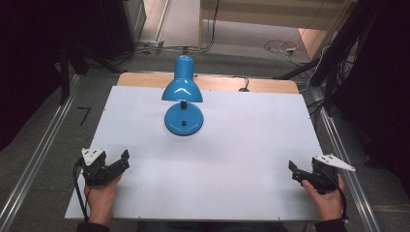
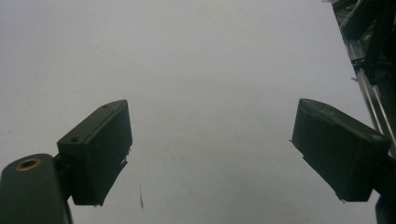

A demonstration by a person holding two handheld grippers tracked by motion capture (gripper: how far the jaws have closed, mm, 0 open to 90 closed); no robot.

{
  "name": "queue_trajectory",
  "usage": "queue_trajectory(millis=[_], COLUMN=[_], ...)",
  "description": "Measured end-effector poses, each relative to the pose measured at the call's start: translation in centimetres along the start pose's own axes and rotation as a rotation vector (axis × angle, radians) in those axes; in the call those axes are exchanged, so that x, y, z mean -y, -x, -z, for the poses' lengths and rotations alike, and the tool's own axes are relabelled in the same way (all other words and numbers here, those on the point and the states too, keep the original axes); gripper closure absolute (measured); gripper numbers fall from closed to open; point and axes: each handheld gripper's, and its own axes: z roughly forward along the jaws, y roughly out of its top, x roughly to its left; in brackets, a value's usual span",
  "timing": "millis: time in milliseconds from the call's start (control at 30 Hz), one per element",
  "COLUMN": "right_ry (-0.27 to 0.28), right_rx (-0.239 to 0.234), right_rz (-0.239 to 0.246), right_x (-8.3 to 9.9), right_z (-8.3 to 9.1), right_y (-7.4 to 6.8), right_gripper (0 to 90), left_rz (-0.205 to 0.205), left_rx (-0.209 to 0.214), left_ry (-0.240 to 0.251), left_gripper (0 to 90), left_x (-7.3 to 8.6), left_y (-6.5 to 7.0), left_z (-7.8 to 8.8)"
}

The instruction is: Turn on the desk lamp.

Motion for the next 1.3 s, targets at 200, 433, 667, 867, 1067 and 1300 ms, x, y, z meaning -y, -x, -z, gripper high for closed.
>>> queue_trajectory(millis=[200,433,667,867,1067,1300], right_ry=[-0.017,-0.024,-0.040,-0.025,-0.019,-0.023], right_rx=[0.003,0.008,0.022,0.027,0.017,0.010], right_rz=[-0.026,-0.021,-0.021,-0.034,-0.032,-0.039], right_x=[0.3,0.3,0.3,0.3,0.3,0.3], right_z=[0.1,-0.3,-0.4,-0.4,-0.5,-0.7], right_y=[0.9,0.8,0.7,1.1,1.2,1.4], right_gripper=[10.6,10.6,9.1,8.9,8.9,8.9], left_rz=[-0.015,-0.016,-0.030,-0.049,-0.057,-0.074], left_rx=[0.006,0.012,0.016,0.027,0.037,0.032], left_ry=[-0.001,-0.004,-0.003,-0.004,-0.014,-0.009], left_gripper=[21.8,21.8,21.7,19.3,16.6,16.4], left_x=[-0.1,-0.2,-0.3,-0.4,-0.5,-0.8], left_y=[0.3,0.5,1.1,1.5,1.8,2.3], left_z=[-0.1,-0.4,-0.7,-1.0,-1.6,-1.9])
